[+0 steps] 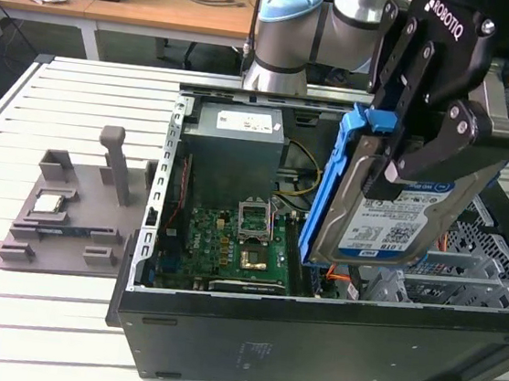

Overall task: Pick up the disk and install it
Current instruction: 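Pick up the disk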

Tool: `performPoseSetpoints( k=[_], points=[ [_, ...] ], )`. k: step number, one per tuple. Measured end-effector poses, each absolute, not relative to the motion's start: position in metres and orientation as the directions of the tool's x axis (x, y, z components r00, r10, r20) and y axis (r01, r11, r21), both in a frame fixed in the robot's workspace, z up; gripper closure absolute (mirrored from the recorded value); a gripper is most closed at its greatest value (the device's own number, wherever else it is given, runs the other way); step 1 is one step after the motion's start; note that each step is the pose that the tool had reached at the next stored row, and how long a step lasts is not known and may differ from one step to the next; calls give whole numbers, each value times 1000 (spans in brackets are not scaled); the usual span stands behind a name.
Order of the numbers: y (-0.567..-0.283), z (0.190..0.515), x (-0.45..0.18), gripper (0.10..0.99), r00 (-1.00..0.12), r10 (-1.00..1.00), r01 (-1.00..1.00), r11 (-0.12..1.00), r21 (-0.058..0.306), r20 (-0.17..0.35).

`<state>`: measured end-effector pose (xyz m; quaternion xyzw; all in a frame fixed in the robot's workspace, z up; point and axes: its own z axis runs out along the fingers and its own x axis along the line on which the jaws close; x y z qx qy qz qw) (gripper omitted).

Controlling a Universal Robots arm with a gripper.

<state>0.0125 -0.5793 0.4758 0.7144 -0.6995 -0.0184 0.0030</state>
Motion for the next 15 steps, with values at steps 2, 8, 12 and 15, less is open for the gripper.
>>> performPoseSetpoints(
  k=[2,8,12,15],
  points=[
    [-584,476,12,718,21,-1000,-999,-21,30,-22],
    [-595,475,12,718,21,-1000,-999,-21,30,-22],
    [-604,474,12,718,21,-1000,-999,-21,30,-22],
    [-607,474,12,718,21,-1000,-999,-21,30,-22]
  ],
)
